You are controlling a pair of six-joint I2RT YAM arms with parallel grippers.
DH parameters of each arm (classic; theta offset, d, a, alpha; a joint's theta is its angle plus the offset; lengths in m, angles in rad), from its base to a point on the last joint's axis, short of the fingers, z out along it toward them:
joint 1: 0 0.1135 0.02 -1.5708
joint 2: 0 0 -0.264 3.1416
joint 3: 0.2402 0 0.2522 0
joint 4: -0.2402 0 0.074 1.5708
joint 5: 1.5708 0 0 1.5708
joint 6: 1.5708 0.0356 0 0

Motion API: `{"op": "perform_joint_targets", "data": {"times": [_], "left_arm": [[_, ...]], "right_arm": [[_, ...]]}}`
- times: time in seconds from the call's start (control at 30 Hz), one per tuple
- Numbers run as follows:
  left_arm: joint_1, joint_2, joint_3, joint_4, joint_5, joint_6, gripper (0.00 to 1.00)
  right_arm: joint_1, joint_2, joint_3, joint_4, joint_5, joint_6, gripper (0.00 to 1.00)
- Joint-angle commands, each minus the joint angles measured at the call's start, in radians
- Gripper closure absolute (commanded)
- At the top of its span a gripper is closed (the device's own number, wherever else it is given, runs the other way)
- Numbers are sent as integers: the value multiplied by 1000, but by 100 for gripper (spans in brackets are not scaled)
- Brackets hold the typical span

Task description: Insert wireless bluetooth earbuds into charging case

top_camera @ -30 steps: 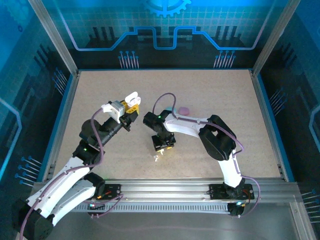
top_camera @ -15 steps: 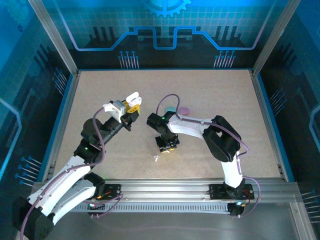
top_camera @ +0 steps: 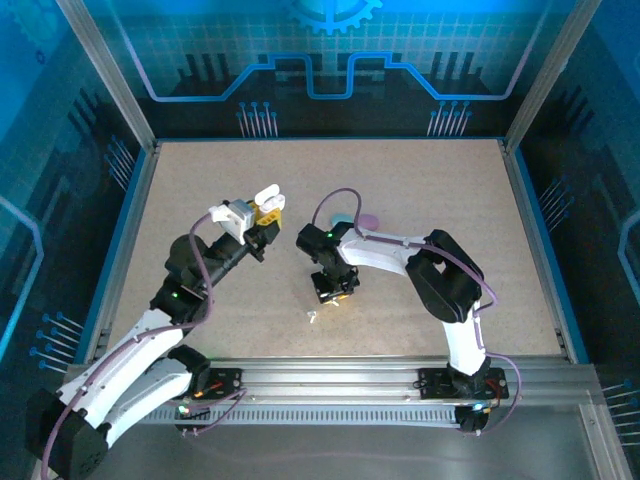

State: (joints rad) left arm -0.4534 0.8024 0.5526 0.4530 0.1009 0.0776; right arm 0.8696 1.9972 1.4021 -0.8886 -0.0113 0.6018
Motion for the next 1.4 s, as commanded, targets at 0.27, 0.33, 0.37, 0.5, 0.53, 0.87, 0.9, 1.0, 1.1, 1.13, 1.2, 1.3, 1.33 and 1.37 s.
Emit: {"op": "perform_joint_targets", "data": {"times": [0.27, 0.33, 0.37, 0.5, 0.53, 0.87, 0.9, 1.0, 1.1, 1.13, 1.2, 1.3, 1.33, 1.37], "left_arm": [[9, 19, 27, 44, 2, -22, 71], [9, 22, 27, 45, 3, -24, 71], [9, 24, 29, 45, 4, -24, 71], [10, 28, 30, 45, 3, -25, 71], [10, 32, 32, 46, 5, -25, 71], [10, 52, 41, 50, 7, -36, 70], [9, 54, 41, 49, 8, -35, 70], [9, 60, 43, 53, 8, -36, 70], [10, 68, 45, 57, 11, -39, 70], [9, 69, 46, 58, 12, -40, 70], [9, 73, 46, 61, 14, -42, 70], [9, 80, 46, 68, 16, -46, 70], [9, 83, 46, 69, 17, -48, 70], [9, 84, 47, 70, 19, -49, 70]], "right_arm": [[-5, -2, 1, -9, 9, -46, 70], [-5, -3, -2, -7, 8, -51, 72], [-6, -3, -3, -6, 6, -52, 72], [-18, -23, -22, 20, -23, -63, 76], [-24, -30, -30, 30, -33, -64, 77], [-163, -138, -207, 288, -371, -70, 77], [-183, -145, -225, 315, -405, -67, 77], [-247, -166, -286, 397, -506, -46, 77], [-304, -181, -335, 435, -553, -39, 76], [-323, -189, -354, 445, -559, -38, 76], [-359, -206, -390, 474, -588, -31, 75], [-400, -229, -427, 486, -597, -30, 73], [-413, -235, -440, 493, -605, -30, 73], [-425, -243, -452, 497, -605, -28, 73]]}}
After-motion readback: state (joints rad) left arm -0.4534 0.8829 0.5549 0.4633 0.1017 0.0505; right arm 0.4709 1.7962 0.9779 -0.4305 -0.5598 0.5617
